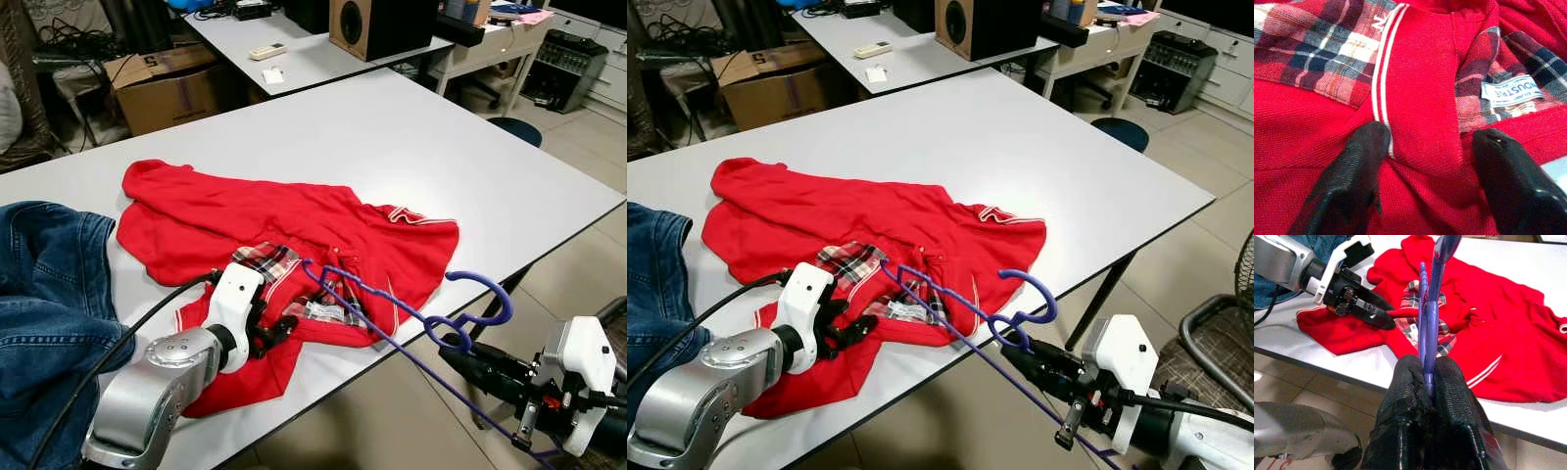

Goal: Hang hanger

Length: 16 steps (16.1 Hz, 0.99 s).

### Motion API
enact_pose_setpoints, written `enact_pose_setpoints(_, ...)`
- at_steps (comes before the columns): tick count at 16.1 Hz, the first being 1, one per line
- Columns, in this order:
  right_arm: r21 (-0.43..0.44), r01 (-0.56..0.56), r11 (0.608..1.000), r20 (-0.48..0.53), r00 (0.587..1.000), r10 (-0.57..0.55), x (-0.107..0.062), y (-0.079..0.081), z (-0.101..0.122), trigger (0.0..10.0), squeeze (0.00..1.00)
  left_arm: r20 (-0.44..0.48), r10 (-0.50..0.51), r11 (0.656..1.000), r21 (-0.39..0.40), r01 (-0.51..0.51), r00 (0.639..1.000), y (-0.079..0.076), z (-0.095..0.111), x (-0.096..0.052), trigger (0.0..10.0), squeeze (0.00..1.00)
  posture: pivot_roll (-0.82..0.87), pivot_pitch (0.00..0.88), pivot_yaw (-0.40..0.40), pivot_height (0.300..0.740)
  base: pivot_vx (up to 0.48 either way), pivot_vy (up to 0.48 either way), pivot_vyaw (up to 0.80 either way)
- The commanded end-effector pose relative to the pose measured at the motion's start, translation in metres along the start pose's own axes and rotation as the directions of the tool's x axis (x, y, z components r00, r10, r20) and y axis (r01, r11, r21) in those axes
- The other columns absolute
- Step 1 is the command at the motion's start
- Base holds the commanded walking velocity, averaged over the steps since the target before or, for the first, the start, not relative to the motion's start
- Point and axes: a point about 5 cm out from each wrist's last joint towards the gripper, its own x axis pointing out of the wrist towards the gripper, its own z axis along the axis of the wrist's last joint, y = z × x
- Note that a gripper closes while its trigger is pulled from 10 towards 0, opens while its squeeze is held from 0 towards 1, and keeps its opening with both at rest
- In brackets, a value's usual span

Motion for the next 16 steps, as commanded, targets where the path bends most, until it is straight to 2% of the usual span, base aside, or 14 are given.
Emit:
enact_pose_setpoints(1, -0.023, 0.001, 1.000, 0.004, 1.000, 0.000, -0.003, -0.002, 0.003, 10.0, 0.00, -0.043, 0.018, 1.000, -0.010, -0.018, 0.999, 0.003, -0.007, 0.000, 0.0, 0.00, -0.07, 0.045, 0.053, 0.740, 0.000, 0.000, 0.00)
enact_pose_setpoints(5, -0.024, -0.006, 1.000, 0.007, 1.000, 0.006, -0.002, -0.002, 0.003, 10.0, 0.00, -0.066, 0.048, 0.999, 0.003, -0.048, 0.997, 0.006, -0.011, 0.001, 0.0, 0.00, -0.07, 0.044, 0.052, 0.740, 0.000, 0.000, 0.00)
enact_pose_setpoints(7, -0.031, -0.002, 1.000, 0.012, 1.000, 0.002, -0.001, -0.003, 0.003, 10.0, 0.00, -0.026, 0.069, 0.995, 0.079, -0.066, 0.997, 0.010, -0.003, 0.003, 0.0, 0.00, -0.07, 0.044, 0.050, 0.740, 0.000, 0.000, 0.00)
enact_pose_setpoints(12, -0.040, 0.005, 0.999, 0.011, 1.000, -0.004, -0.002, -0.005, 0.003, 10.0, 0.00, 0.015, 0.043, 0.995, 0.087, -0.044, 0.999, 0.007, 0.004, 0.004, 0.0, 0.00, -0.07, 0.044, 0.054, 0.740, 0.000, 0.000, 0.00)
enact_pose_setpoints(15, -0.064, -0.011, 0.998, 0.001, 1.000, 0.012, -0.004, -0.006, 0.006, 10.0, 0.00, 0.148, -0.022, 0.977, 0.211, -0.010, 0.989, 0.003, 0.033, 0.005, 0.0, 0.00, -0.07, 0.043, 0.052, 0.740, 0.000, 0.000, 0.00)
enact_pose_setpoints(16, -0.080, -0.018, 0.997, -0.011, 1.000, 0.017, -0.005, -0.008, 0.008, 10.0, 0.00, 0.179, -0.063, 0.950, 0.313, 0.004, 0.982, 0.003, 0.052, 0.003, 0.0, 0.00, -0.07, 0.042, 0.054, 0.740, 0.000, 0.000, 0.00)
